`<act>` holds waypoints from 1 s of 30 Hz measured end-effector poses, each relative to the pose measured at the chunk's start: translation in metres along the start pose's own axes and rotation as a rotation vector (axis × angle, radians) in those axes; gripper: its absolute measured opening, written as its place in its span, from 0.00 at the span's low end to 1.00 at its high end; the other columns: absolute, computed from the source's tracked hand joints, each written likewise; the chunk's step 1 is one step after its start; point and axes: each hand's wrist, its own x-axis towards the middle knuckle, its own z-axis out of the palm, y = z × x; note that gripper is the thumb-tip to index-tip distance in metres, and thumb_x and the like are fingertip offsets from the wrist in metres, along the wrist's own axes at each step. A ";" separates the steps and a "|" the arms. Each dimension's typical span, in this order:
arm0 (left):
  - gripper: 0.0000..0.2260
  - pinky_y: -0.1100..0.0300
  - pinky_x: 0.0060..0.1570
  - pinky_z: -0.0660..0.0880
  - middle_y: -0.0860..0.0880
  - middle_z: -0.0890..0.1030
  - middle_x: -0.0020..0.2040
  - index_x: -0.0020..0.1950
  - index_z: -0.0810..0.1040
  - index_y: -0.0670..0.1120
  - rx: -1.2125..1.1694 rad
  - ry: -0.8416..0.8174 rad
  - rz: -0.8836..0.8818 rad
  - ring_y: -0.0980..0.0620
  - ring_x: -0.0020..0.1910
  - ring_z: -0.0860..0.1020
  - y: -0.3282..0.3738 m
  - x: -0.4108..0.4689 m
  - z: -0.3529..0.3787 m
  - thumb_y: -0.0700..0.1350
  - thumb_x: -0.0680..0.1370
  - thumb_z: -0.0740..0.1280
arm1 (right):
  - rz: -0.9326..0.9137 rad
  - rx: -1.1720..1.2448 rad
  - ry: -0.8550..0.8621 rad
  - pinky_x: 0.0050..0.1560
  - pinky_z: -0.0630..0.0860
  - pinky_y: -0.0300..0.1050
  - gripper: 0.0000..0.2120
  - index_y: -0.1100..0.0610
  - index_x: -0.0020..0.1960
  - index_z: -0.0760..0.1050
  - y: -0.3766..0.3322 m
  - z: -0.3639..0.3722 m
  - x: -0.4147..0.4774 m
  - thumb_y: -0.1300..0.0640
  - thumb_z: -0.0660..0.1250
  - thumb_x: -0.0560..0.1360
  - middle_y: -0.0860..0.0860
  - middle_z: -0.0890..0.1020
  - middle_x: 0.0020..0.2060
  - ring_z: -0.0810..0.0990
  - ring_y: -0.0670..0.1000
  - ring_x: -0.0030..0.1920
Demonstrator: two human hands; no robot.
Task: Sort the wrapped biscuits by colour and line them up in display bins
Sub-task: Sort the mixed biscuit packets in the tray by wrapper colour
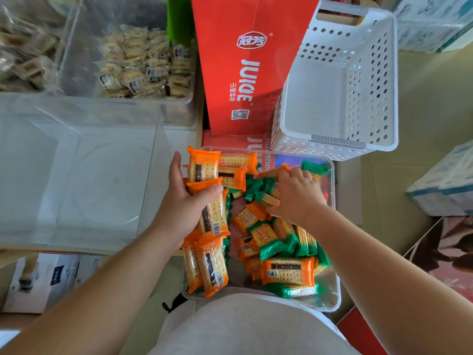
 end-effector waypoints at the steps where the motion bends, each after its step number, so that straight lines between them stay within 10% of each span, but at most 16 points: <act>1: 0.47 0.46 0.60 0.76 0.63 0.79 0.57 0.80 0.45 0.66 0.012 -0.004 0.001 0.62 0.52 0.82 0.000 0.000 0.001 0.48 0.75 0.76 | -0.003 0.013 -0.013 0.67 0.69 0.55 0.37 0.55 0.68 0.69 -0.001 -0.002 0.000 0.35 0.74 0.68 0.56 0.70 0.65 0.70 0.59 0.67; 15: 0.37 0.53 0.47 0.79 0.54 0.81 0.60 0.78 0.59 0.62 -0.023 -0.037 -0.014 0.56 0.53 0.84 0.003 0.002 -0.008 0.48 0.74 0.74 | -0.124 0.452 -0.008 0.59 0.75 0.46 0.46 0.48 0.74 0.67 -0.001 -0.016 -0.023 0.37 0.80 0.61 0.46 0.79 0.61 0.77 0.50 0.60; 30: 0.34 0.59 0.44 0.79 0.56 0.82 0.56 0.73 0.65 0.60 -0.043 -0.086 0.015 0.58 0.52 0.83 0.002 -0.001 -0.012 0.52 0.69 0.74 | -0.350 0.269 -0.034 0.64 0.73 0.50 0.45 0.46 0.82 0.51 -0.019 0.023 -0.018 0.33 0.68 0.73 0.51 0.74 0.67 0.74 0.55 0.65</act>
